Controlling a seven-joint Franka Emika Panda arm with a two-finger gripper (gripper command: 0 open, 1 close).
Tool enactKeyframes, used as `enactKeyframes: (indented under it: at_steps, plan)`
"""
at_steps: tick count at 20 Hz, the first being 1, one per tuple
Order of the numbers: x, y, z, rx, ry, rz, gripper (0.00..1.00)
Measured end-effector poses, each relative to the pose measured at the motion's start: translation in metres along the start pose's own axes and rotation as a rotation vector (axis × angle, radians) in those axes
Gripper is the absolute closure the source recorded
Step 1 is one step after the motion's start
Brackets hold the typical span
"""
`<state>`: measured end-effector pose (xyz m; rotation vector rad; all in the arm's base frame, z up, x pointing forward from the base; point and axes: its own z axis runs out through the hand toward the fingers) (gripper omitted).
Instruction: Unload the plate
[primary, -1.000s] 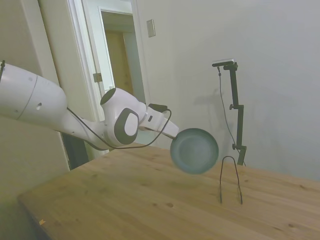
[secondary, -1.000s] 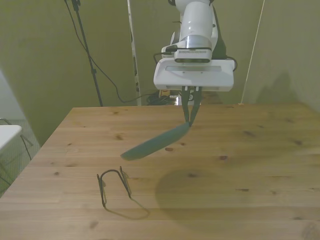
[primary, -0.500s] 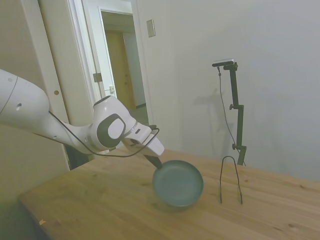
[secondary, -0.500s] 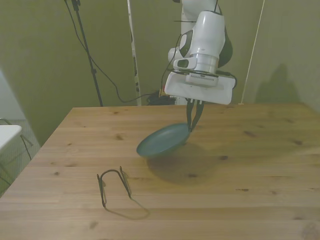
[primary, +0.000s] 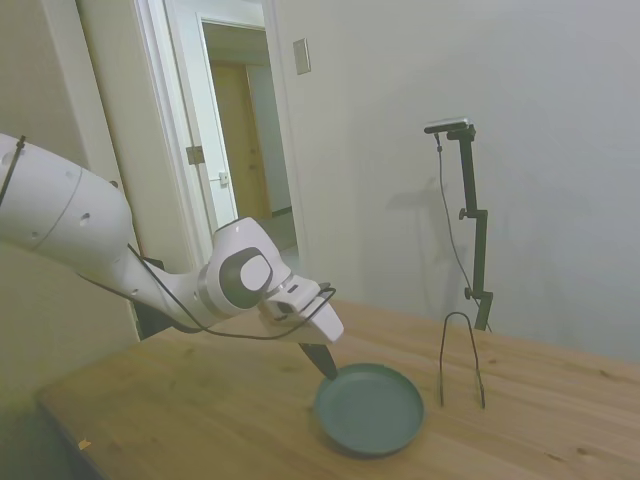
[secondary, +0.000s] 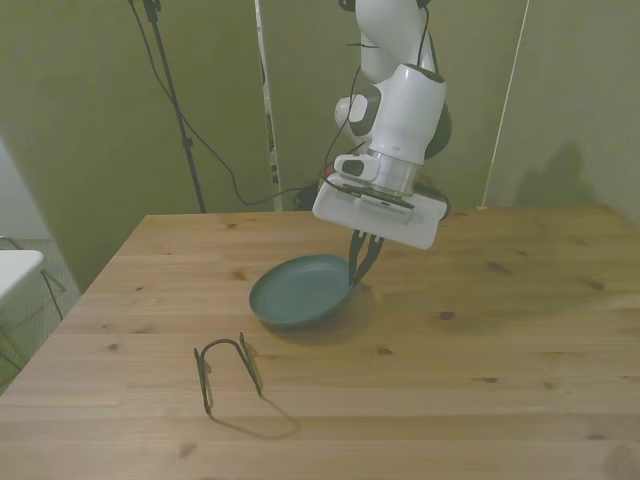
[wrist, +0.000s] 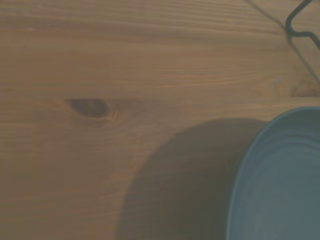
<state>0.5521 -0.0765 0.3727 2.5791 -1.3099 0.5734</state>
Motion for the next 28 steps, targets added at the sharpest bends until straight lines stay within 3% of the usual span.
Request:
enactKeyframes:
  at_steps: [8, 9, 22, 24, 28]
  plan:
    - [-0.007, -0.006, 0.018, -0.023, -0.014, -0.003, 1.00]
    - [-0.006, -0.006, 0.018, -0.022, -0.014, -0.003, 0.00]
    - [0.001, -0.010, 0.005, 0.006, 0.002, 0.010, 0.00]
    - [0.009, -0.011, -0.011, 0.038, 0.002, 0.039, 0.00]
    - [0.037, -0.006, -0.075, 0.131, -0.015, 0.094, 0.00]
